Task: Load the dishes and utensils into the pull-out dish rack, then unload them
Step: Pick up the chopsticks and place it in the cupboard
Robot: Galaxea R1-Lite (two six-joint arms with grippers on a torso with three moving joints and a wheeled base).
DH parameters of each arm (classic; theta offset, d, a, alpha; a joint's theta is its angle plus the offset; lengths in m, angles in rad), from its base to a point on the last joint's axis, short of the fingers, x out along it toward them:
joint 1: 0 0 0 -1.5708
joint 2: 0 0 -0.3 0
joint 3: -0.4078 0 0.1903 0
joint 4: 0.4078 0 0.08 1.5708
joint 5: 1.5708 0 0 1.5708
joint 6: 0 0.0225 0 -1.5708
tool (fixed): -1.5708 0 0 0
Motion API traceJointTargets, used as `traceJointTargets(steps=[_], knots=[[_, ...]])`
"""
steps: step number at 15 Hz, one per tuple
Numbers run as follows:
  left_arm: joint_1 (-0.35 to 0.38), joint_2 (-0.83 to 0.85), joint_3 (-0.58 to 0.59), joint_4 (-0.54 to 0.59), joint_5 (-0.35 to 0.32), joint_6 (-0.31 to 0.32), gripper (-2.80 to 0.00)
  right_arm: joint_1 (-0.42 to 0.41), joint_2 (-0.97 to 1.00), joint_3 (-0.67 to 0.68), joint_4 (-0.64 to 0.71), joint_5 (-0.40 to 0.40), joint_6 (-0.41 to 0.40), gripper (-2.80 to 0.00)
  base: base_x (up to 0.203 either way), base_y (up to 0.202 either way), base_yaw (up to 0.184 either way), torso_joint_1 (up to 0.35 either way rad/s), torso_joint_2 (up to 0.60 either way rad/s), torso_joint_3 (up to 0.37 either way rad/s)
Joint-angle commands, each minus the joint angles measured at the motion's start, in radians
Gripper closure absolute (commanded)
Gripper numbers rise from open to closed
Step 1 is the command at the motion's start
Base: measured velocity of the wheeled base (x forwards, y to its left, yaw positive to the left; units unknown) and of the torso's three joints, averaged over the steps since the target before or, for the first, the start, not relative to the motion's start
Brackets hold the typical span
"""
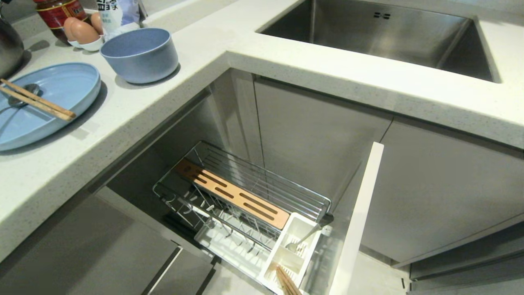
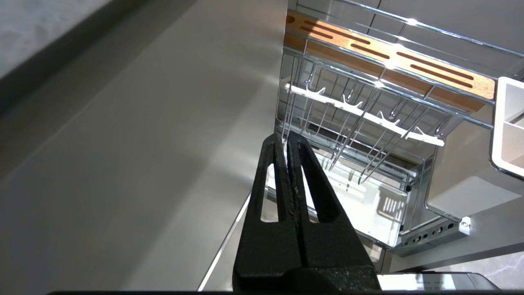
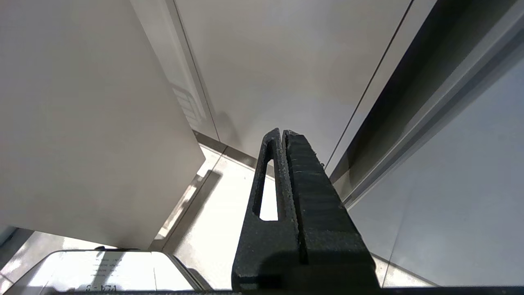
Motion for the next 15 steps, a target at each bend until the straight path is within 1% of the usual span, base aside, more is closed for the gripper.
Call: traceJointTargets(steps=[1, 15], knots=[[0.0, 0.001, 0.014, 0.0, 0.001, -0.001, 0.0, 0.0, 0.0, 0.0, 0.0, 0.001, 0.0, 0.0, 0.0, 0.0, 0.0, 0.003, 0.01, -0.033], [0.0, 0.001, 0.014, -0.002, 0.001, -0.001, 0.0, 0.0, 0.0, 0.0, 0.0, 0.0, 0.0, 0.0, 0.0, 0.0, 0.0, 0.0, 0.0, -0.002]])
